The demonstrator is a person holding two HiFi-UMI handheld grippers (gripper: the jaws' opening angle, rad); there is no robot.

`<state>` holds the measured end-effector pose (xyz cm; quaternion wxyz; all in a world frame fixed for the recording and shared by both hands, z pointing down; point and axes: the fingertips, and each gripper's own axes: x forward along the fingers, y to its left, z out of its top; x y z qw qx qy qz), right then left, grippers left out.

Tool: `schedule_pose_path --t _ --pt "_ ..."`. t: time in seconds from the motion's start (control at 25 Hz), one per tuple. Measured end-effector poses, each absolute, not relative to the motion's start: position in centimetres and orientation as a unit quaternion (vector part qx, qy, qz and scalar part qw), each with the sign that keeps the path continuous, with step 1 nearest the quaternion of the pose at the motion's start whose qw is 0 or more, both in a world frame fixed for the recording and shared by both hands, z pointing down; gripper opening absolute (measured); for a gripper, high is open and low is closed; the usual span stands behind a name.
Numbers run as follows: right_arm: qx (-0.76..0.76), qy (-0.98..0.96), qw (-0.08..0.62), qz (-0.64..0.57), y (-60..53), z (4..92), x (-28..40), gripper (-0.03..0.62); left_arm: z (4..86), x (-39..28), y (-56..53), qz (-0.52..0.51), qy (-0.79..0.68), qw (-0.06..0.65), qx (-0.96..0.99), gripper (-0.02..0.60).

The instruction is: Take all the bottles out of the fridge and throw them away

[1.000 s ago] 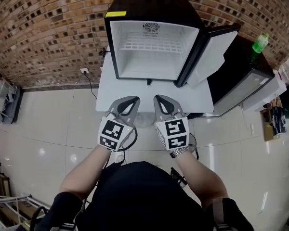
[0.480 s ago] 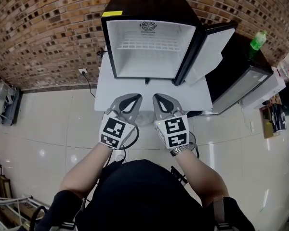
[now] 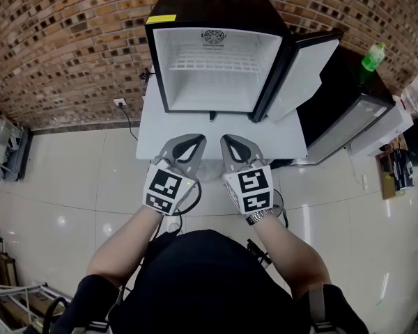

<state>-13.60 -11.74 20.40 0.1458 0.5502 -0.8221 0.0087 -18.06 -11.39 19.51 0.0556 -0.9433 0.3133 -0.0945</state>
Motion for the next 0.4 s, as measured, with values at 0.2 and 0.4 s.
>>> schedule_pose_path --t 0.2,0.4 --pt "0.549 -0.823 0.146 0.008 -11.72 20.42 -13.8 0.002 19.43 -18.11 -11.36 -0.094 0.314 0.056 -0.943 0.003" --pt "0.547 -0.824 0.146 0.007 -11.56 20.36 -14.03 0.002 19.44 -18.25 -11.25 -0.095 0.315 0.055 -0.943 0.003"
